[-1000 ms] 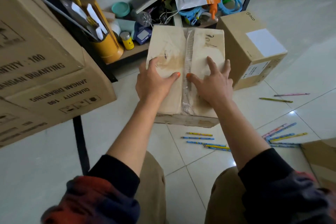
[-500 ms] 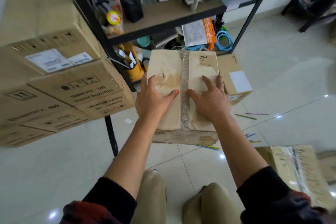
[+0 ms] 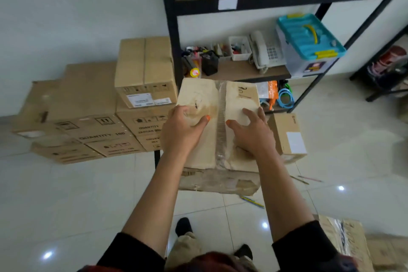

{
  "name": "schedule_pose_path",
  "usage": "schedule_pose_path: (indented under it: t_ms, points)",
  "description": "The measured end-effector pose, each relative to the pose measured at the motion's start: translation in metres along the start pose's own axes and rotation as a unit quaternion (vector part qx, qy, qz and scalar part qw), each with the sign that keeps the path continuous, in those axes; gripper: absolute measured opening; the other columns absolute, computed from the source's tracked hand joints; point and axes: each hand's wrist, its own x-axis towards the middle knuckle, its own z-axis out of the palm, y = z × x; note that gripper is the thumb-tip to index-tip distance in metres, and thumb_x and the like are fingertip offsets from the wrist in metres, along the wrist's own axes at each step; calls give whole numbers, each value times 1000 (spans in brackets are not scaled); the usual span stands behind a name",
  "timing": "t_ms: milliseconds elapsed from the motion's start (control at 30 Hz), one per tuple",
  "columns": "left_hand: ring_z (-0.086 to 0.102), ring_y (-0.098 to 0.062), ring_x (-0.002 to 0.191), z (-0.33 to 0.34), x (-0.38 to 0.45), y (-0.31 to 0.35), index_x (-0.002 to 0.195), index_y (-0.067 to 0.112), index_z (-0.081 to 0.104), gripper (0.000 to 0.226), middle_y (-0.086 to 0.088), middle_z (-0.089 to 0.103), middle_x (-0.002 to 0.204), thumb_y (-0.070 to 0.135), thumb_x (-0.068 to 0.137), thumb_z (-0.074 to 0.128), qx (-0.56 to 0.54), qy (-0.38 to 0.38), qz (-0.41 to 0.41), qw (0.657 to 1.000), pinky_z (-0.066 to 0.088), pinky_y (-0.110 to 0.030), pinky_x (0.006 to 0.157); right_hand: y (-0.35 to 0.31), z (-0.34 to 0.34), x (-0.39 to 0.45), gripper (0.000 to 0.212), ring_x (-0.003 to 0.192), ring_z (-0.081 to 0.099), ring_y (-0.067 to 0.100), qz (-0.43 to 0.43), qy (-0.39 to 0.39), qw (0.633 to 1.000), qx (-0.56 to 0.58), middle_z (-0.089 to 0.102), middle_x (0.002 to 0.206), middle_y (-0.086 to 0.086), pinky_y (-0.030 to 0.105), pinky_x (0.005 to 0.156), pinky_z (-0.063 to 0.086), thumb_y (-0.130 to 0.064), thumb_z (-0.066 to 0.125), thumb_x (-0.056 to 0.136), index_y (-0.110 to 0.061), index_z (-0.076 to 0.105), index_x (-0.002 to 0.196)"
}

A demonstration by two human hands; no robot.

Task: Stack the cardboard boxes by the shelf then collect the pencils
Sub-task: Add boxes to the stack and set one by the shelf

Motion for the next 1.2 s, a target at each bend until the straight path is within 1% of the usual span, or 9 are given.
schedule_pose_path:
  t_ms: [100, 267, 400, 567, 767, 900, 1000, 1133, 1200]
  points:
    - [57, -16, 106, -38, 4, -10, 118, 29, 56, 52, 8, 57, 122, 63, 80, 65, -1, 13, -14, 1000, 38, -27, 74, -34, 7, -13, 71, 141, 31, 35, -9, -4, 1000, 13, 8, 164, -8, 48, 109, 32, -59, 57, 83, -36, 37, 147]
    - [57, -16, 110, -80, 17, -29, 117, 32, 55, 51, 10, 56, 124, 66, 80, 62, -13, 28, -37, 999, 40, -29, 78, -78, 22, -23, 71, 142, 29, 33, -37, -25, 999, 25, 7, 163, -8, 47, 108, 34, -57, 58, 83, -35, 37, 147]
    - [57, -18, 113, -105, 28, -42, 123, 30, 55, 55, 8, 56, 130, 66, 82, 60, -10, 45, -34, 998, 40, -29, 79, -109, 31, -25, 70, 141, 30, 36, -67, -22, 997, 15, 9, 163, -7, 47, 108, 32, -56, 57, 84, -35, 37, 147]
    - [56, -19, 115, -139, 38, -54, 126, 31, 54, 56, 8, 56, 132, 66, 82, 60, -13, 66, -31, 997, 44, -32, 87, -145, 44, -27, 70, 140, 32, 35, -94, -23, 995, 22, 11, 162, -8, 50, 109, 36, -58, 57, 81, -36, 39, 146]
    - [56, -18, 116, -169, 51, -64, 124, 31, 56, 53, 8, 57, 131, 64, 82, 61, -31, 101, -45, 993, 41, -30, 83, -182, 53, -30, 69, 139, 33, 35, -131, -30, 991, 11, 11, 162, -7, 49, 109, 34, -56, 56, 84, -36, 37, 147]
    - [56, -19, 117, -182, 61, -72, 123, 30, 57, 54, 8, 56, 131, 64, 82, 61, -29, 124, -61, 990, 42, -31, 86, -202, 64, -23, 68, 140, 32, 32, -152, -41, 987, 13, 12, 161, -8, 48, 108, 34, -55, 57, 84, -35, 38, 146]
    - [56, -18, 117, -191, 72, -78, 123, 30, 58, 52, 8, 56, 130, 63, 82, 62, -25, 141, -71, 987, 40, -30, 85, -217, 75, -14, 68, 141, 31, 32, -163, -51, 985, 25, 14, 161, -8, 50, 110, 34, -56, 58, 81, -36, 40, 144]
    - [57, -19, 114, -206, 97, -87, 122, 30, 58, 52, 8, 57, 130, 63, 82, 61, -22, 159, -81, 984, 42, -31, 85, -248, 89, 4, 68, 142, 29, 32, -180, -70, 980, 37, 14, 162, -9, 48, 111, 33, -55, 59, 82, -36, 41, 145]
    - [58, -19, 112, -216, 115, -90, 121, 31, 58, 51, 8, 57, 130, 63, 82, 60, -16, 166, -89, 982, 41, -30, 82, -269, 94, 16, 67, 142, 28, 31, -192, -75, 978, 39, 14, 162, -9, 47, 111, 32, -55, 58, 83, -37, 40, 145]
